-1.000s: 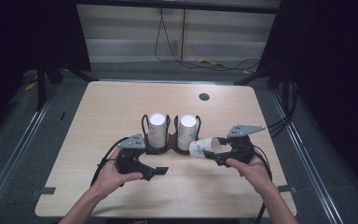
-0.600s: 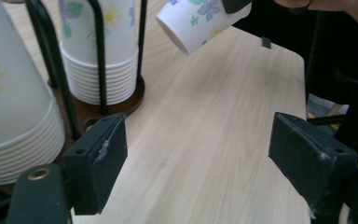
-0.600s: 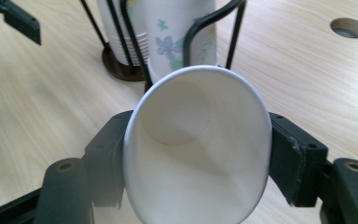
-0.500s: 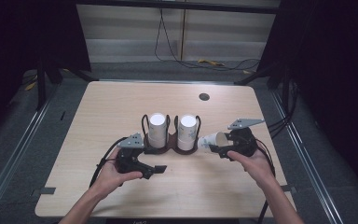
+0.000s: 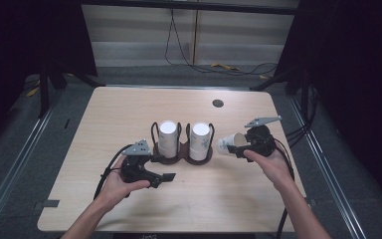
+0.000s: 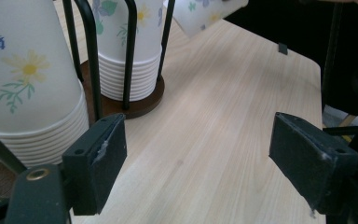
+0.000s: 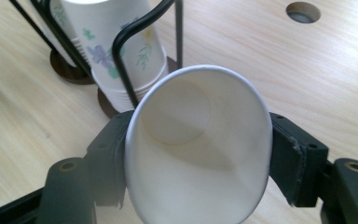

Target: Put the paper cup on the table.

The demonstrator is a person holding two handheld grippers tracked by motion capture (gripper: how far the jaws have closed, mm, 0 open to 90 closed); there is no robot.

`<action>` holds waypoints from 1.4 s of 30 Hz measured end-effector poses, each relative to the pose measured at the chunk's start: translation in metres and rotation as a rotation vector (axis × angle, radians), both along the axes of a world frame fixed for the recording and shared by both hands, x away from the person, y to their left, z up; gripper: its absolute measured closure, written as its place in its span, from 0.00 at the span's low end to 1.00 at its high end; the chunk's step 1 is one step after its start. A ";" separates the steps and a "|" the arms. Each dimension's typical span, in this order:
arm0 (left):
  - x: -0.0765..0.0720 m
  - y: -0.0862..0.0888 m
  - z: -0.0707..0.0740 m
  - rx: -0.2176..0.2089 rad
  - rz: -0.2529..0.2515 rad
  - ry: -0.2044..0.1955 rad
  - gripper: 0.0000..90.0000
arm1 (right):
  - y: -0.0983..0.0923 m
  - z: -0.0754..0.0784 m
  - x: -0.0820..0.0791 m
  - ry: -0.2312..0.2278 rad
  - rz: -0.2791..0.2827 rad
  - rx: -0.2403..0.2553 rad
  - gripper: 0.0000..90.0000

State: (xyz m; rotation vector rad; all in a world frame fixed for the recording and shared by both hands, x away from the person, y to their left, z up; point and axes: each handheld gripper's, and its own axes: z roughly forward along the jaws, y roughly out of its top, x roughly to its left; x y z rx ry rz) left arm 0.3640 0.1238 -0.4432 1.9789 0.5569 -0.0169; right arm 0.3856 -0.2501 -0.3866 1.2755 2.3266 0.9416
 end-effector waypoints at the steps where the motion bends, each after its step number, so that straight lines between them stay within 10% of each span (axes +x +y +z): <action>1: 0.000 0.001 0.000 0.001 0.003 0.000 0.21 | -0.001 0.001 0.002 0.003 -0.010 -0.003 0.34; 25: -0.002 0.018 -0.007 0.023 0.033 0.004 0.21 | -0.006 -0.010 0.066 0.230 -0.165 -0.199 0.32; 42: -0.002 0.018 -0.008 0.023 0.029 0.009 0.20 | 0.003 -0.026 0.078 0.269 -0.179 -0.337 0.29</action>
